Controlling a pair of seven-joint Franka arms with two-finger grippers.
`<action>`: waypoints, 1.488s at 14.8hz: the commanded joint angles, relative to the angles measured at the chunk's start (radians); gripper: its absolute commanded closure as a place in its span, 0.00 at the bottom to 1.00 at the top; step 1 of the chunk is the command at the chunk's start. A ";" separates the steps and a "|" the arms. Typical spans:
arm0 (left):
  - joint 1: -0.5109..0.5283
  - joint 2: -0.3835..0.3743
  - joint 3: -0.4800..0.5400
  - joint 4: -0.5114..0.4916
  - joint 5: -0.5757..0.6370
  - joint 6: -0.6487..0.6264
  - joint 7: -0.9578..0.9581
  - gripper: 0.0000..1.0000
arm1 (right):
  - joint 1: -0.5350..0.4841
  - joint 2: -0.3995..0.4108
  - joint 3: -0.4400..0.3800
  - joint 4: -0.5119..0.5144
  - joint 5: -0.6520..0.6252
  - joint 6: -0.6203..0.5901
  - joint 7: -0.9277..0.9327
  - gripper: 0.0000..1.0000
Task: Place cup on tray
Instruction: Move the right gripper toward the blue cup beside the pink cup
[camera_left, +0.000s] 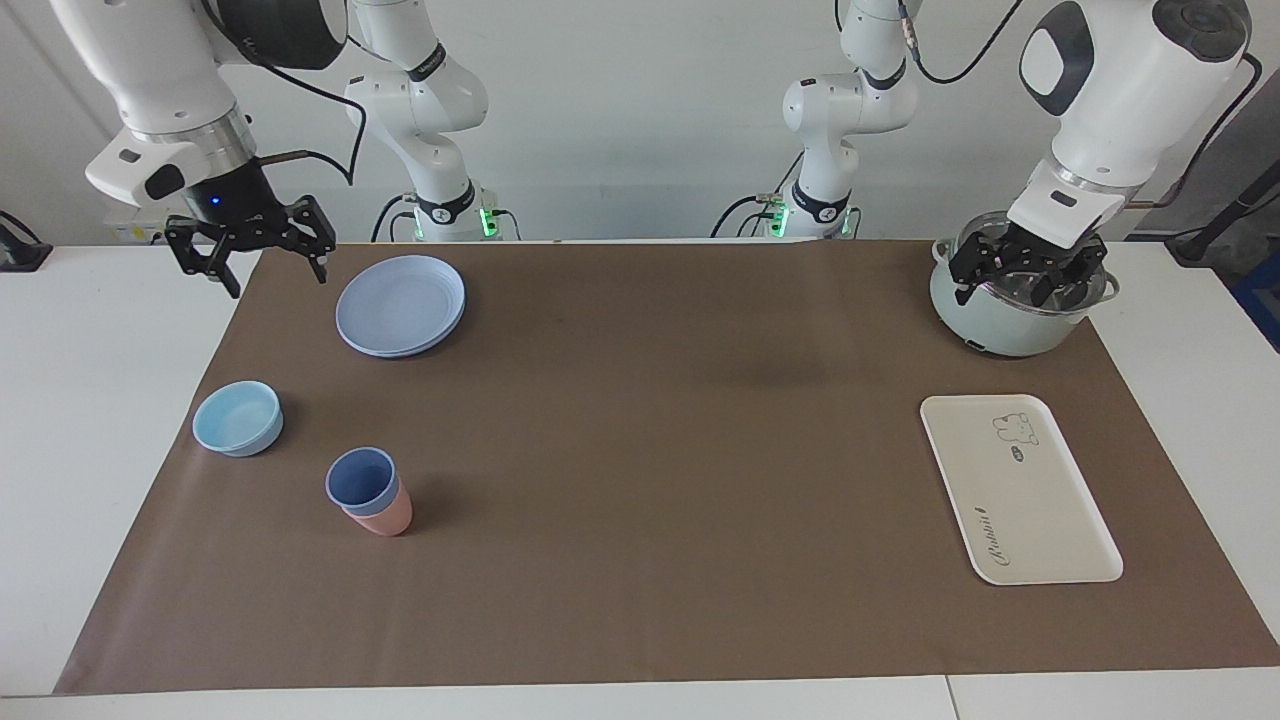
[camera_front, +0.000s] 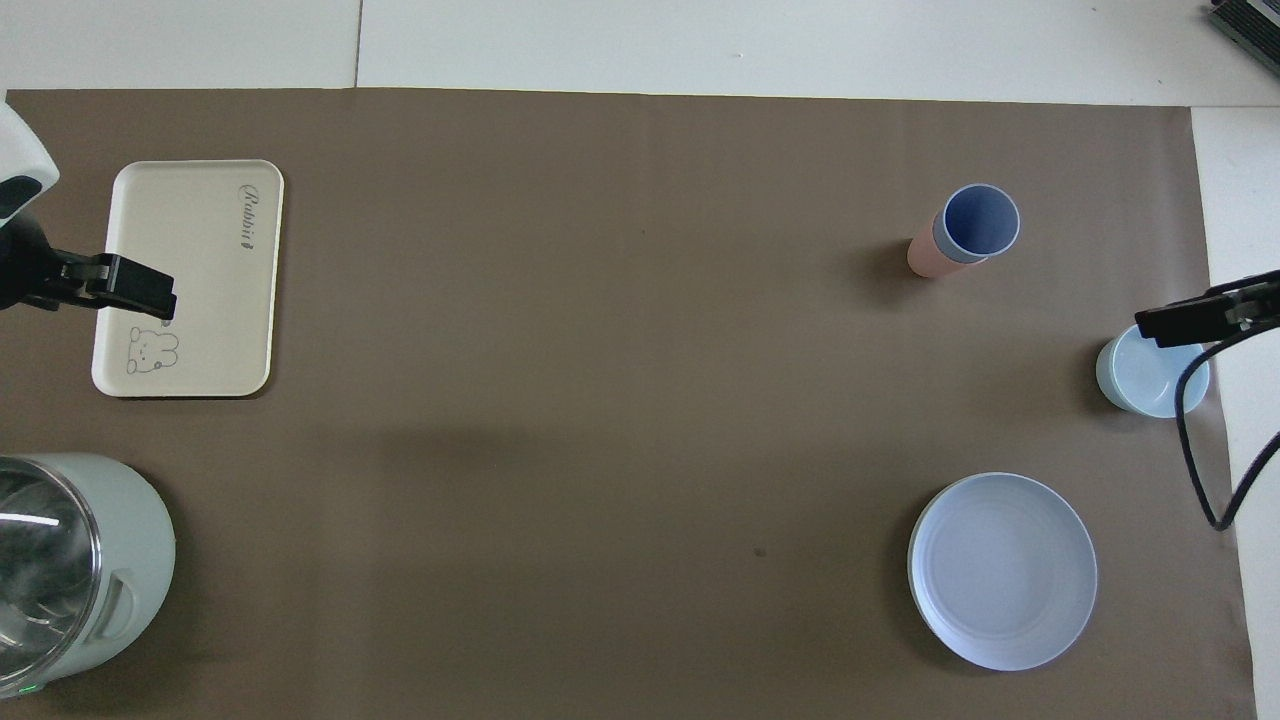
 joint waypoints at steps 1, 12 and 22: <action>0.009 -0.030 -0.005 -0.035 0.017 0.010 0.009 0.00 | -0.081 0.016 0.001 -0.074 0.111 0.126 -0.308 0.00; 0.009 -0.030 -0.005 -0.035 0.017 0.010 0.009 0.00 | -0.188 0.324 0.001 -0.128 0.760 0.354 -1.132 0.00; 0.009 -0.030 -0.005 -0.035 0.017 0.010 0.009 0.00 | -0.227 0.501 0.006 -0.093 1.098 0.288 -1.404 0.00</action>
